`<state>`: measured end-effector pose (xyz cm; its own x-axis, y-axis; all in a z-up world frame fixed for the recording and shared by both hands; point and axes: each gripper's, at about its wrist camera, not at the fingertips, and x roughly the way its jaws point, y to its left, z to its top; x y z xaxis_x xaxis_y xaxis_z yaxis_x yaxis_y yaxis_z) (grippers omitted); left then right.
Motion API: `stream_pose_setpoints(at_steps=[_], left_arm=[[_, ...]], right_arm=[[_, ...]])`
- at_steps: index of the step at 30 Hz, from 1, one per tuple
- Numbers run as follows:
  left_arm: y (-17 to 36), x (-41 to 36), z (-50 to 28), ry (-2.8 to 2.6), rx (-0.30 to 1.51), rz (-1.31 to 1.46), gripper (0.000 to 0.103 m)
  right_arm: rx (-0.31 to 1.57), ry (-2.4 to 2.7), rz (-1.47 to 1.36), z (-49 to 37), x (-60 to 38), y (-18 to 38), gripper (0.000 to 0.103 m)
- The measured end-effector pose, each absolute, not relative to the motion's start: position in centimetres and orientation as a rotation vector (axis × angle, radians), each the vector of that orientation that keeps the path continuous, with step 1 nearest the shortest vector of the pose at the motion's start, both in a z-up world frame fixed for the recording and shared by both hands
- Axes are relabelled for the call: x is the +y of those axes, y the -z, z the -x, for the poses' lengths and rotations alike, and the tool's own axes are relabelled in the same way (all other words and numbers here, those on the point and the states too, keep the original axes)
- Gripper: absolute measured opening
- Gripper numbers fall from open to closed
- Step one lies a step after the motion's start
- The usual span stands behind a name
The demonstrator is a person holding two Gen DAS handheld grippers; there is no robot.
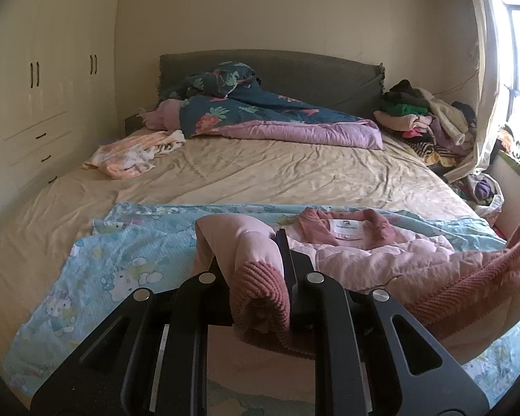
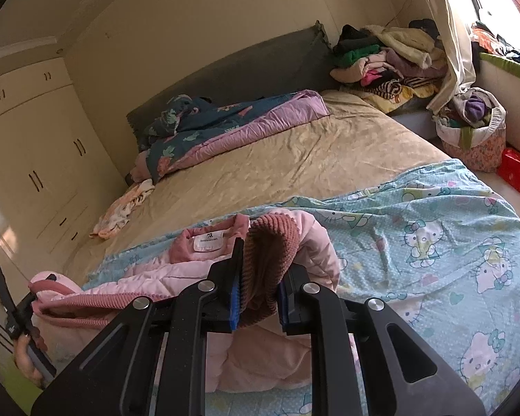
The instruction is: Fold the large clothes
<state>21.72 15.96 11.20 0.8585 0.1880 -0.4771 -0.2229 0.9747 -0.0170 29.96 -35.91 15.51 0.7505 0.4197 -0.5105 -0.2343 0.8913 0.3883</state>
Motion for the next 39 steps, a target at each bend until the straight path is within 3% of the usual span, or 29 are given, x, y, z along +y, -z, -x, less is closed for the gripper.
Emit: stream_pose_setpoints(at_steps=[29, 39], left_arm=[[-7.3, 16.3, -27.3, -0.262, 0.548, 0.02, 0.011], [-6.7, 16.0, -28.3, -0.258, 0.551, 0.023, 0.012]], right_arm=[[0.781, -0.333, -0.368, -38.7, -36.0, -8.9, 0.018], [0.805, -0.364, -0.393, -39.7, -36.1, -8.2, 0.031]])
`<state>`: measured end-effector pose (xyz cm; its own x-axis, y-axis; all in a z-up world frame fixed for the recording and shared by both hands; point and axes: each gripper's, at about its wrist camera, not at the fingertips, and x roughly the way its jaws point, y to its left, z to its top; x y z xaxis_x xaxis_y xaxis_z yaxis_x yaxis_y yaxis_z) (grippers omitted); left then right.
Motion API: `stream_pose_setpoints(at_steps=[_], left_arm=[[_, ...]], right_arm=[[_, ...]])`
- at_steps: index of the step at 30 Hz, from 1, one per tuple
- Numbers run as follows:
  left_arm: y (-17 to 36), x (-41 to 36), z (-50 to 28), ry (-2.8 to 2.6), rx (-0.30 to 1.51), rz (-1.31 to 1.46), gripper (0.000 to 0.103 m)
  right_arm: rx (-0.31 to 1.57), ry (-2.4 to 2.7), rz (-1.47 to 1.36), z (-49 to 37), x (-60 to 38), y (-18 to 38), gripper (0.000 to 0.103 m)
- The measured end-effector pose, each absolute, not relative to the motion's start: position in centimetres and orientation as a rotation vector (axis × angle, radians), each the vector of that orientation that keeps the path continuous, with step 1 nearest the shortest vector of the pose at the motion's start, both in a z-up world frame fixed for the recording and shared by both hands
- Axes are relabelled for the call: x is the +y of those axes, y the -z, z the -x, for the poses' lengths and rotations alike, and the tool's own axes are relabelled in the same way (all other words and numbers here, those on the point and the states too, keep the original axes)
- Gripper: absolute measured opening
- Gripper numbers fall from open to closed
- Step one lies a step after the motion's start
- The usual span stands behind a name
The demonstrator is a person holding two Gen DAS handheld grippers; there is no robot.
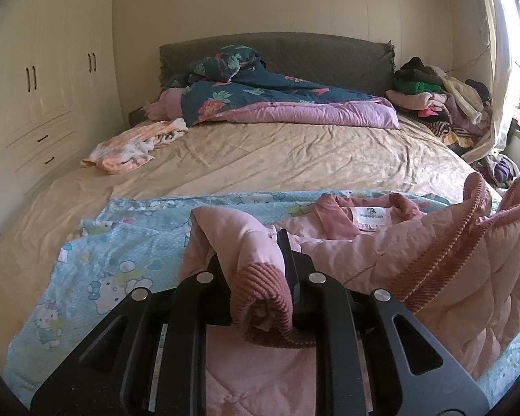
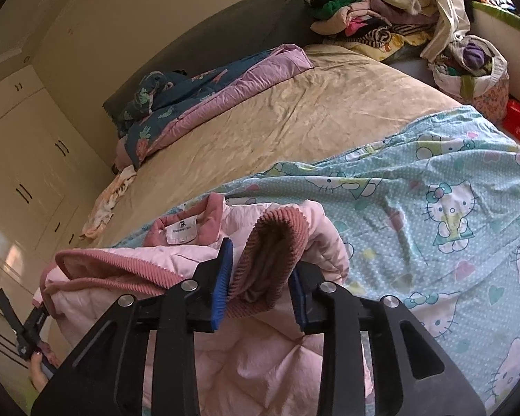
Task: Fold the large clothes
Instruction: 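Lay the folded jacket down and open both grippers, then grasp the folded jacket edge with both grippers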
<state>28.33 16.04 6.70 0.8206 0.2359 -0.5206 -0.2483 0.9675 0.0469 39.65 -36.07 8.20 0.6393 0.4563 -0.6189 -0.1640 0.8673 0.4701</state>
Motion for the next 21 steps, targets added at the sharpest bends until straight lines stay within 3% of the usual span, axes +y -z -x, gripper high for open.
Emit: stream_pose_setpoints(at_steps=[5, 6, 7, 9, 12, 15, 16, 19, 21], left_arm=[[-6.7, 16.1, -28.4, -0.254, 0.547, 0.031, 0.012], [-6.7, 16.1, -28.4, -0.253, 0.548, 0.032, 0.012], [-6.7, 16.1, -28.4, -0.253, 0.548, 0.028, 0.012], [-6.7, 16.0, -28.4, -0.252, 0.547, 0.028, 0.013], [-6.8, 15.9, -28.6, -0.247, 0.549, 0.037, 0.017], [-7.0, 15.5, -28.8, -0.238, 0.549, 0.057, 0.029], [-7.0, 15.3, -28.8, -0.228, 0.549, 0.066, 0.038], [-7.7, 14.7, -28.2, -0.205, 0.505, 0.09, 0.084], [-8.5, 13.8, -27.4, -0.207, 0.464, 0.057, 0.088]], right_arm=[[0.788, -0.402, -0.429, -39.5, -36.5, -8.3, 0.038], [0.785, -0.416, -0.442, -39.5, -36.6, -8.3, 0.046], [0.78, -0.44, -0.462, -39.6, -36.8, -8.2, 0.071], [0.768, -0.468, -0.509, -39.2, -37.1, -8.2, 0.097], [0.776, -0.5, -0.519, -38.9, -36.7, -7.9, 0.097], [0.806, -0.464, -0.398, -38.1, -35.2, -6.9, 0.097], [0.817, -0.451, -0.352, -37.8, -34.6, -6.3, 0.097], [0.835, -0.416, -0.237, -36.7, -33.5, -4.7, 0.097], [0.82, -0.394, -0.185, -35.8, -33.2, -4.1, 0.097]])
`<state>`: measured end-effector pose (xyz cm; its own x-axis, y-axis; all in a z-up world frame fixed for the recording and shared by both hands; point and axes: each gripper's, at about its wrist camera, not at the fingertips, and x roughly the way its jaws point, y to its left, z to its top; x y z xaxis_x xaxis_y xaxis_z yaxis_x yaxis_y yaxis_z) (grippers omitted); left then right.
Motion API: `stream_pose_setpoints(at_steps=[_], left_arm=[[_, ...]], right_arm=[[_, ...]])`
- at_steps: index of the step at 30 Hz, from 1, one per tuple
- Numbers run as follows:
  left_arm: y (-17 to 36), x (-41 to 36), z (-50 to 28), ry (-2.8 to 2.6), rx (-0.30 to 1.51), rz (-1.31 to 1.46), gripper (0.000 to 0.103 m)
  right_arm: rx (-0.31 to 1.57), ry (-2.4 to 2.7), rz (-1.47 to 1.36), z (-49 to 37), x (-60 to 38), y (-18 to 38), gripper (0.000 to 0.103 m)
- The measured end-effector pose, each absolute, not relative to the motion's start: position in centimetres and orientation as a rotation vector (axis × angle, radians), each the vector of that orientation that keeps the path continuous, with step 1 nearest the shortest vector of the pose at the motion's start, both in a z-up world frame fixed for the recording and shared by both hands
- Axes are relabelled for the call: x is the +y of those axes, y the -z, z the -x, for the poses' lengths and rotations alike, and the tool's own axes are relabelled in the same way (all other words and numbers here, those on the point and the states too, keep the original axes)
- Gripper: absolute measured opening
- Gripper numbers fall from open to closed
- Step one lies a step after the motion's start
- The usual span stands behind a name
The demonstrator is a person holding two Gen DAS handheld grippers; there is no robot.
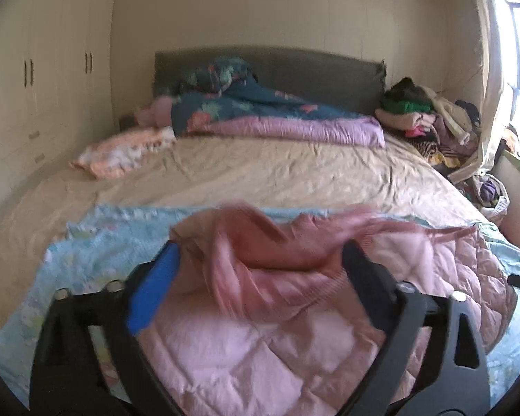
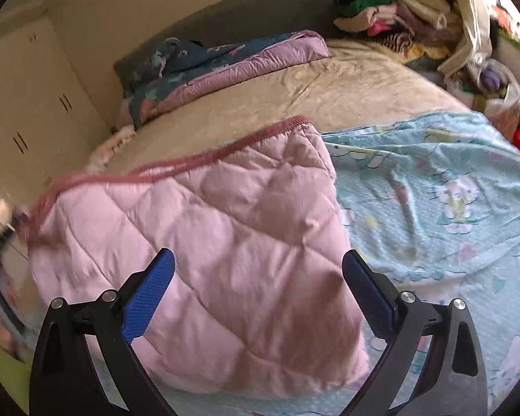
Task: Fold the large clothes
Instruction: 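Grasp the folded jacket edge with both grippers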
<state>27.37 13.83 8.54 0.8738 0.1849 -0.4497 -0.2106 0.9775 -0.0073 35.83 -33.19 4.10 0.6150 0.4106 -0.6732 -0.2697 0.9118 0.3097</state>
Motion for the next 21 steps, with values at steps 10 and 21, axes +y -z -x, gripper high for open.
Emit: stream_pose_setpoints(at_steps=[10, 21], left_arm=[[-4.1, 18.1, -26.0, -0.294, 0.589, 0.084, 0.094], [2.7, 21.0, -26.3, -0.164, 0.747, 0.338, 0.09]], right_arm=[[0.742, -0.296, 0.053, -33.6, -34.4, -2.8, 0.097], [0.847, -0.391, -0.046, -35.6, -33.9, 1.1, 0.06]])
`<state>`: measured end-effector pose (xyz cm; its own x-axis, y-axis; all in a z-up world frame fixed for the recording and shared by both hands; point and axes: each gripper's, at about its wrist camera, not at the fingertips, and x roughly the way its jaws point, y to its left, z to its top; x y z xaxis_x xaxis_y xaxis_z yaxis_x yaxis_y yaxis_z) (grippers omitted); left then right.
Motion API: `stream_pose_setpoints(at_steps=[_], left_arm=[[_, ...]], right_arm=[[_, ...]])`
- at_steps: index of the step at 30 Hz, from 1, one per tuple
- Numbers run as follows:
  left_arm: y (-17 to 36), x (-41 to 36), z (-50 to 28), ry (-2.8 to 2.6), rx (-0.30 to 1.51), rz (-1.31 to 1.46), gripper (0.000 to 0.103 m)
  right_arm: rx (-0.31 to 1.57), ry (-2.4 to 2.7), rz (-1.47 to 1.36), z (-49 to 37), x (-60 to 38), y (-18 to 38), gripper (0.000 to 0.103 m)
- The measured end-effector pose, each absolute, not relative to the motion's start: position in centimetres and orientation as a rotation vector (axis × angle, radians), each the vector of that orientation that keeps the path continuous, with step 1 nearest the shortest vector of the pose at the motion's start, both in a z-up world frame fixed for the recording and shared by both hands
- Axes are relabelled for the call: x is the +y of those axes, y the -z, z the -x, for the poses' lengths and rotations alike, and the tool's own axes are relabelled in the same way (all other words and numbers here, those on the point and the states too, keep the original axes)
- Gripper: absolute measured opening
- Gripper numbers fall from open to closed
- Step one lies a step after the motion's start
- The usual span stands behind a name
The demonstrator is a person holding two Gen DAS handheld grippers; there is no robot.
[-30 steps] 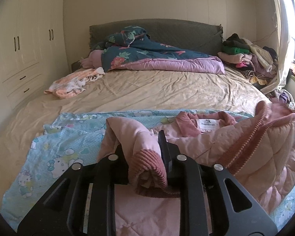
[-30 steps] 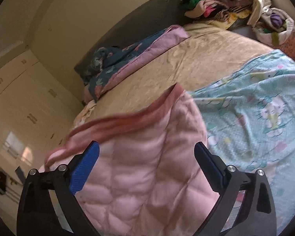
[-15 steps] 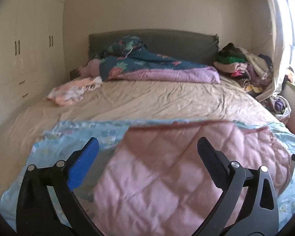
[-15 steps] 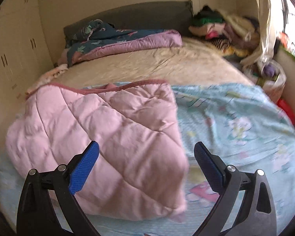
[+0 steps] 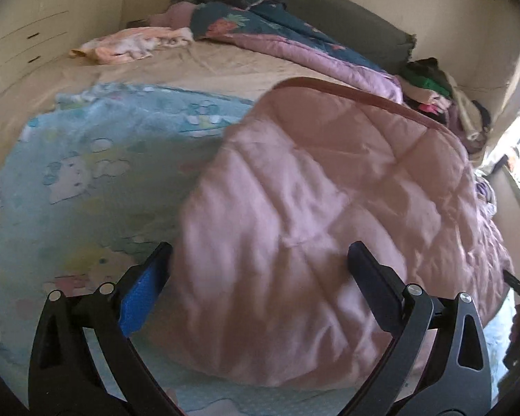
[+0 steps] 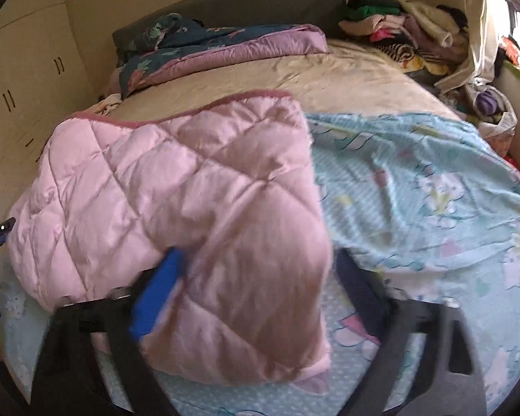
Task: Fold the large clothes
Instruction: 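Grasp the folded jacket edge with both grippers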
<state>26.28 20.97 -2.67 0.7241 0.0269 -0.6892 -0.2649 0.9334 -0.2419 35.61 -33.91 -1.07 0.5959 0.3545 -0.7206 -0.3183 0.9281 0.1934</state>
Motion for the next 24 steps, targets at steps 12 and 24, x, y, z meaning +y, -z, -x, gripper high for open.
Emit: stream_pose_setpoints(at_steps=[12, 24], left_arm=[[-2.4, 19.6, -30.8, -0.239, 0.644, 0.22, 0.016], [1.8, 19.5, -35.0, -0.31, 0.748, 0.174, 0.016]], right_arm=[[0.705, -0.274, -0.091, -38.3, -31.7, -4.2, 0.02], [0.86, -0.175, -0.078, -43.5, -30.3, 1.5, 0.019]])
